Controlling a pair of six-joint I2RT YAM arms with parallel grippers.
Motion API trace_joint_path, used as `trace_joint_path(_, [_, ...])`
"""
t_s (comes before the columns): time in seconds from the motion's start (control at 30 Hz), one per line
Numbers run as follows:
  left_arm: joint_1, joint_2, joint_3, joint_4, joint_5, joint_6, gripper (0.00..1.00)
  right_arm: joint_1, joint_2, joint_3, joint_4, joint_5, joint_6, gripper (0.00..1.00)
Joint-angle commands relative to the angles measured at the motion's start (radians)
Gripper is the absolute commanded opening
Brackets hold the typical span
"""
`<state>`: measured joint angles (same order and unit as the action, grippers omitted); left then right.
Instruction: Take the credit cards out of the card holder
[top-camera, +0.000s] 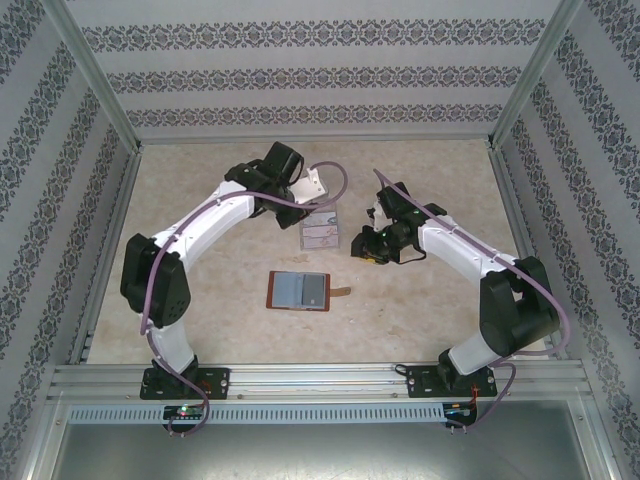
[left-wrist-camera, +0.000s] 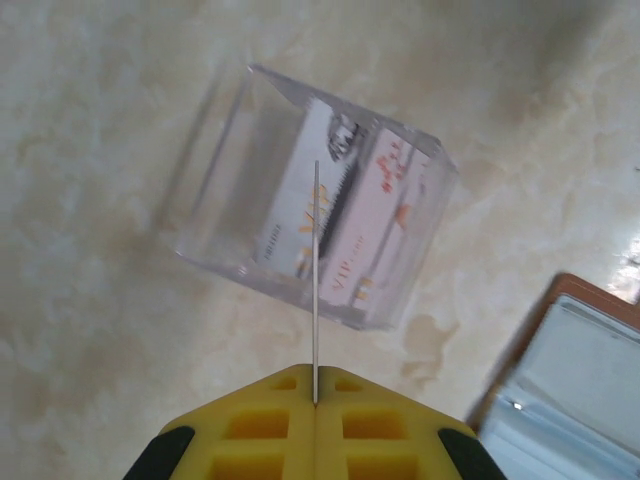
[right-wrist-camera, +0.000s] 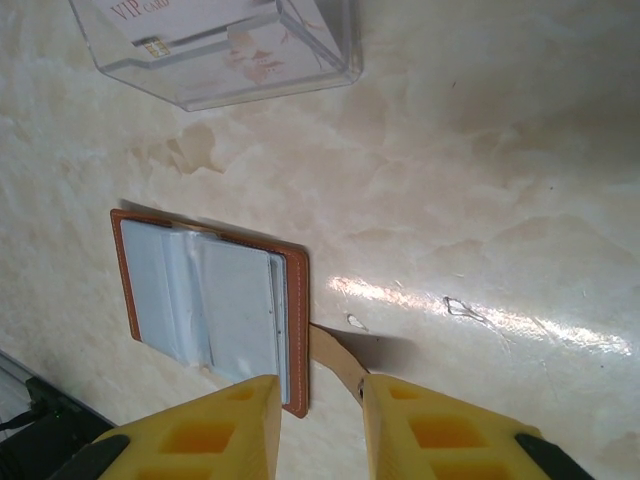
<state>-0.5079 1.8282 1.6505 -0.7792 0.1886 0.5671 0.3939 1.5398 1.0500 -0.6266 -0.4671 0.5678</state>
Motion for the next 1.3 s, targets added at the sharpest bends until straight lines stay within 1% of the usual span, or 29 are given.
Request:
trace_joint_path(0.0, [0.012, 0.050, 0.093, -0.032, -0.027, 0.101, 0.00, -0.017, -0.026, 0.022, -0.036, 0.014, -0.026, 0.30])
trace_joint_path(0.2, [0.017, 0.157, 0.239, -0.075, -0.034, 0.187, 0.00, -0.026, -0.007, 0.036, -0.033, 0.005, -0.023, 0.30])
trace_joint_path(0.43, [0.041, 0.273, 0.409, -0.169, 0.048, 0.239, 0.00, -0.029, 0.026, 0.059, -0.027, -0.003, -0.022, 0.30])
trace_joint_path(0.67, [0.043, 0.376, 0.555, -0.308, 0.118, 0.306, 0.00, -0.029, 0.029, 0.059, -0.030, -0.001, -0.020, 0.30])
trace_joint_path(1.07, [0.048, 0.548, 0.800, -0.485, 0.112, 0.354, 0.00, -0.031, 0.024, 0.051, -0.024, 0.004, -0.008, 0.30])
trace_joint_path(1.27, [0.049, 0.588, 0.832, -0.538, 0.108, 0.378, 0.00, -0.030, 0.031, 0.052, -0.021, 0.003, -0.003, 0.30])
